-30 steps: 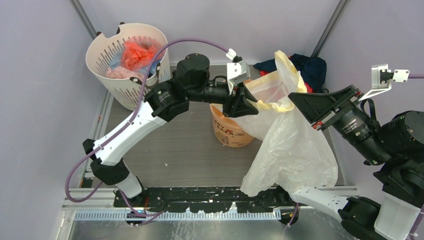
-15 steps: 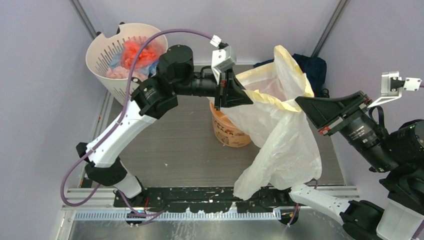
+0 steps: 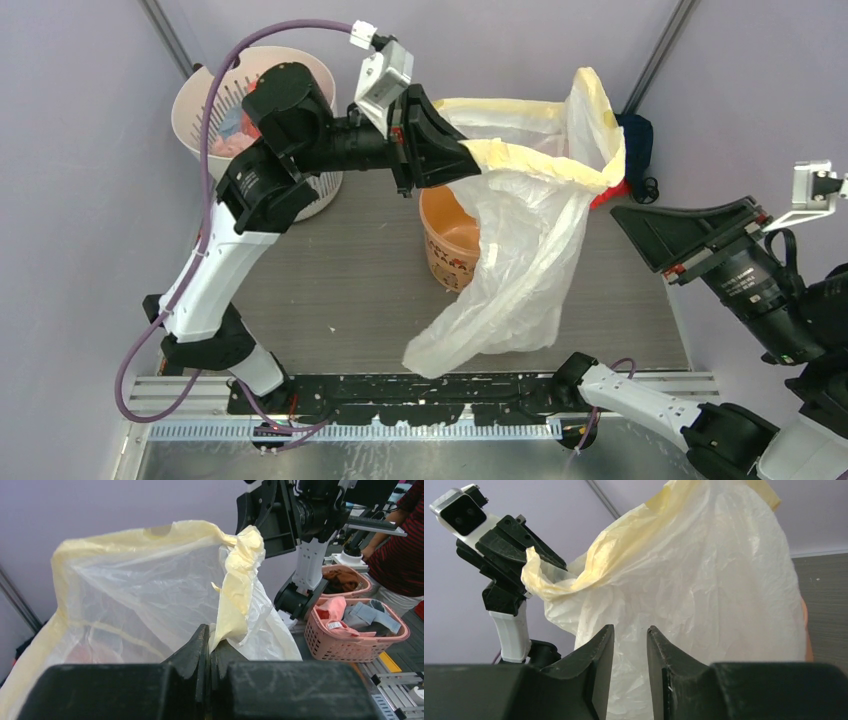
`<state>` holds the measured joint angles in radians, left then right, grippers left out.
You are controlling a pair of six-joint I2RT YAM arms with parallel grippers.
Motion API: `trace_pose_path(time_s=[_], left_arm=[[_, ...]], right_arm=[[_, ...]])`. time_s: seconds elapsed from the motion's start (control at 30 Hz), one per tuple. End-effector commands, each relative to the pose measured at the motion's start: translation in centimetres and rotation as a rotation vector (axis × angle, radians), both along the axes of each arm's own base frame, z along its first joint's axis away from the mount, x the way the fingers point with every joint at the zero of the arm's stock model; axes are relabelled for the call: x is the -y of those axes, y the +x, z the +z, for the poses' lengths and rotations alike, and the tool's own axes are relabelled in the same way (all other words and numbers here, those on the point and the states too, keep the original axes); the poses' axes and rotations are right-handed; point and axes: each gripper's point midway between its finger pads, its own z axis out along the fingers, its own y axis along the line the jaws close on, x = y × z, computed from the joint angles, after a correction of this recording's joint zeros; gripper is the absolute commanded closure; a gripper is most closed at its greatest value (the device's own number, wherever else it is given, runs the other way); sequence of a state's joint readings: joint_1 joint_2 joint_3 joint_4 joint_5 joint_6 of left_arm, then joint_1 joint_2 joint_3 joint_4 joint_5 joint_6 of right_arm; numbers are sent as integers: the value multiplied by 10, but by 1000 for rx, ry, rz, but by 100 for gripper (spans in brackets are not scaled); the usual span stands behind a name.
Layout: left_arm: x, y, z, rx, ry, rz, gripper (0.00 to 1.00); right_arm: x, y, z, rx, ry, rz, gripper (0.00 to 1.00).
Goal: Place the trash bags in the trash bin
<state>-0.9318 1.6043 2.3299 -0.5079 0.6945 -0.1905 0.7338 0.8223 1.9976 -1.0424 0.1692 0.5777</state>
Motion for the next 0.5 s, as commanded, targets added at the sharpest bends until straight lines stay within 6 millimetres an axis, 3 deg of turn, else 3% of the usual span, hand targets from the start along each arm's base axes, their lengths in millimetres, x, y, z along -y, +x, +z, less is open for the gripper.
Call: trace_pose_path(time_s=[0.0, 0.13, 0.27, 0.37, 0.47], left_arm=[[-5, -9, 31, 9, -90, -58, 95], [-6, -12, 38, 10, -113, -71, 96], [-11, -13, 47, 16, -142, -62, 96], [-17, -12, 58, 21, -173, -50, 96], [-22, -12, 67, 26, -202, -38, 96]], right_arm=[[22, -10, 7, 32, 17, -49, 61], [35, -17, 6, 44, 25, -78, 51], [34, -16, 3, 42, 18, -79, 45], [33, -14, 0, 35, 12, -78, 33], [35, -17, -2, 36, 17, -79, 30]])
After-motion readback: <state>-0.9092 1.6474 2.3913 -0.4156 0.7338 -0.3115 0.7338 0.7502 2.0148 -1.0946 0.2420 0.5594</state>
